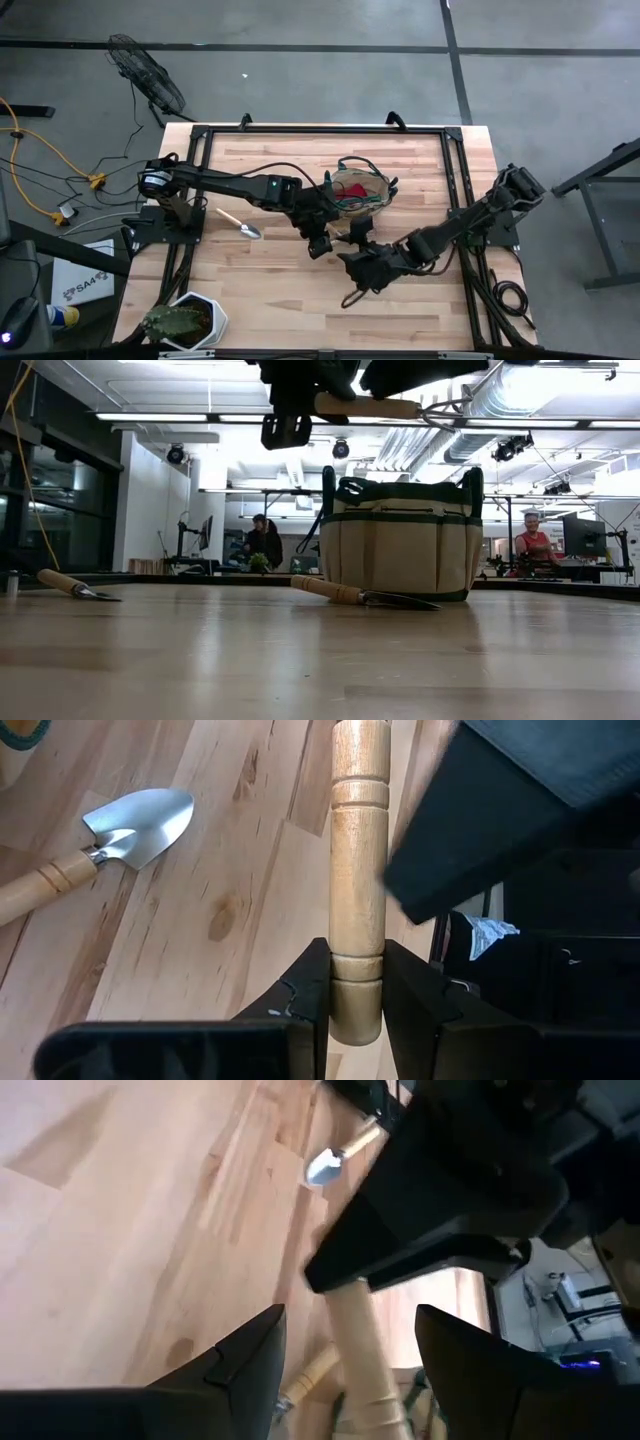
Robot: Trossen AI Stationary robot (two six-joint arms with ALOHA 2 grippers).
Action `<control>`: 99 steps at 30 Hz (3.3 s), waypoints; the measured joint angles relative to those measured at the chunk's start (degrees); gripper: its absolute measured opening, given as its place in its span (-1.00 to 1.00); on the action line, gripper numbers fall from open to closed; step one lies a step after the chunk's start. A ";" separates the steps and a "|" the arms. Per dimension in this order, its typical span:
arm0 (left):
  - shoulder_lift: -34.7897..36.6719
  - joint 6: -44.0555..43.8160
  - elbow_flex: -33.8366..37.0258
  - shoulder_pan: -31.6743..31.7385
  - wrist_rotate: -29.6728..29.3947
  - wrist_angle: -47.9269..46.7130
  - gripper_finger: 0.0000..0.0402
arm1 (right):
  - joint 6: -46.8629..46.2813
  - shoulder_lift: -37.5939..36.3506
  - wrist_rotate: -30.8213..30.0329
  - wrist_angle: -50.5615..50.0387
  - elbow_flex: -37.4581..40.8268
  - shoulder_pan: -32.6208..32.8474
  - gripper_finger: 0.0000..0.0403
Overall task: Pick & Place Garden tools in Gardening bag
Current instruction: Put the brown hand rake into the gardening bag
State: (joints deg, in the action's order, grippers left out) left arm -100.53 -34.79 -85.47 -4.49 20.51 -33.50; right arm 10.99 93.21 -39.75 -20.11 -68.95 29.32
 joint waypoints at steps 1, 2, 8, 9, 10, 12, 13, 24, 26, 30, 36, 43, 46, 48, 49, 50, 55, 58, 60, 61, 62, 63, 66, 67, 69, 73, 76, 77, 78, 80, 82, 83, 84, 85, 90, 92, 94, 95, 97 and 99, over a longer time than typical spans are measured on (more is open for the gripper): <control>0.00 0.00 0.00 0.00 0.00 0.02 -0.71 | 0.69 0.00 -0.04 0.01 0.00 -0.24 0.07; 0.00 0.00 0.00 0.00 0.00 0.02 -0.71 | 1.45 0.00 -0.04 0.14 0.00 -0.41 0.07; 0.00 0.24 0.00 0.00 0.00 0.04 -0.71 | 2.70 0.00 2.95 0.03 0.00 -2.18 0.07; 0.00 0.24 0.00 0.00 0.00 0.02 -0.71 | 2.88 0.00 3.02 0.03 0.00 -2.43 0.07; 0.00 0.24 0.00 0.00 0.00 0.04 -0.71 | 3.32 0.00 2.76 0.26 0.00 -2.58 0.07; 0.00 0.47 0.00 0.00 0.00 0.07 -0.71 | 4.26 0.00 2.30 0.73 0.00 -2.58 0.07; 0.00 0.47 0.00 0.00 0.00 0.12 -0.71 | 4.43 0.00 2.52 0.80 0.00 -2.55 0.06; 0.00 0.50 0.03 0.00 0.03 0.34 -0.71 | 5.57 2.51 3.68 1.44 0.00 -3.05 -0.40; 0.00 0.50 0.09 -0.02 0.11 0.28 -0.71 | 5.59 2.82 3.27 1.30 0.00 -3.08 -0.50; 0.08 0.59 0.09 -0.01 0.37 0.17 -0.71 | 5.79 2.76 3.01 2.12 0.04 -2.68 -0.68; 0.22 1.46 -0.02 -0.07 0.67 0.48 -0.71 | 5.30 2.51 2.00 3.21 0.11 -1.87 -0.69; 0.22 4.72 -0.02 0.00 0.17 0.53 -0.62 | 0.34 2.46 1.75 2.10 0.11 -1.96 -0.72; 0.55 6.81 -0.02 0.00 -0.48 -0.93 -0.35 | -3.01 2.24 1.33 1.20 0.11 -2.05 -0.72; 0.81 8.49 -0.02 0.00 -2.28 -2.43 -0.22 | -5.13 1.87 0.58 -0.64 0.09 -2.19 -0.72; 1.31 9.26 0.02 0.02 -3.32 -3.42 -0.19 | -6.10 1.68 0.13 -1.25 0.09 -2.35 -0.72; 1.81 9.96 0.10 0.02 -4.62 -4.75 -0.16 | -7.15 1.56 -0.67 -2.18 0.07 -2.38 -0.72; 4.57 14.19 0.12 0.02 -11.46 -7.96 -0.13 | -14.16 0.81 -3.37 -8.93 0.01 -2.34 -0.72; 6.33 18.21 0.10 -0.42 -16.05 -10.23 -0.13 | -18.19 -0.31 -5.21 -11.03 0.96 -2.28 -0.72; 6.90 20.47 0.04 -0.83 -19.40 -9.47 -0.12 | -20.10 -2.53 -5.15 -10.38 3.24 -2.21 -0.72; 7.35 21.59 0.03 -0.92 -20.92 -10.25 -0.12 | -20.74 -3.44 -5.01 -8.74 4.60 -2.22 -0.72; 7.70 22.58 0.10 -1.43 -22.33 -11.27 -0.12 | -21.23 -4.89 -5.57 -7.02 6.40 -2.41 -0.72; 7.91 23.25 0.12 -1.77 -23.51 -10.79 -0.12 | -21.68 -6.82 -5.30 -5.07 8.73 -2.41 -0.72; 8.01 25.90 0.05 -2.94 -26.81 -9.79 -0.12 | -21.56 -12.45 -4.92 5.58 16.25 -2.28 -0.72; 8.07 26.77 0.17 -3.48 -27.80 -9.82 -0.12 | -21.04 -14.64 -4.70 10.06 19.05 -1.95 -0.72; 8.02 28.61 0.10 -4.35 -29.89 -6.98 -0.12 | -18.64 -18.53 -4.05 19.80 24.81 -1.62 -0.72; 7.94 32.77 0.09 -5.47 -31.88 -0.09 -0.12 | -12.39 -24.53 -0.36 41.22 35.06 -1.13 -0.72; 7.93 35.11 0.09 -5.38 -31.72 7.22 -0.12 | -8.44 -26.24 2.60 55.61 41.16 -1.17 -0.72; 7.93 35.93 0.09 -5.27 -31.65 9.24 -0.12 | -7.38 -26.32 3.69 59.98 42.70 -1.20 -0.72; 7.93 36.95 0.09 -5.27 -31.65 11.26 -0.12 | -6.35 -26.32 4.81 63.98 43.78 -1.20 -0.72; 7.93 39.05 0.09 -5.27 -31.64 15.54 -0.12 | -4.39 -26.26 6.53 70.09 45.38 -1.18 -0.72; 7.48 40.89 0.08 -5.27 -31.47 19.90 -0.12 | -2.72 -25.62 8.63 73.82 45.68 -1.69 -0.72; 7.08 41.69 0.07 -5.27 -31.02 22.18 -0.12 | -1.90 -25.42 9.60 74.72 45.67 -1.89 -0.72; 6.78 42.34 0.07 -5.27 -30.03 23.74 -0.12 | -1.18 -25.26 11.08 75.77 45.81 -2.23 -0.72; 6.50 42.88 0.09 -5.27 -29.38 25.23 -0.12 | -0.62 -24.89 12.51 77.42 45.83 -2.78 -0.72; 4.98 43.56 0.02 -5.29 -28.91 30.11 -0.12 | 1.42 -24.33 17.88 83.01 45.72 -4.84 -0.72; 4.56 43.56 0.04 -5.27 -28.98 30.46 -0.12 | 1.65 -24.33 18.73 83.84 45.72 -5.38 -0.72; 4.55 43.56 0.09 -5.27 -29.03 30.87 -0.12 | 2.18 -24.33 19.84 84.67 45.72 -5.65 -0.72; 4.58 43.56 0.09 -5.27 -29.05 31.46 -0.12 | 2.18 -24.33 20.68 84.89 45.72 -5.93 -0.72; 4.61 43.56 0.07 -5.27 -29.07 31.89 -0.12 | 2.06 -24.33 21.81 85.08 45.72 -6.39 -0.72; 4.59 43.56 0.09 -5.27 -29.02 33.00 -0.12 | 1.94 -24.33 21.90 85.03 45.72 -6.55 -0.72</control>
State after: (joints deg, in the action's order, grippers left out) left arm -95.94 8.78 -85.38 -9.76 -8.51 -0.50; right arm 12.93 68.88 -17.85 64.92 -23.22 22.76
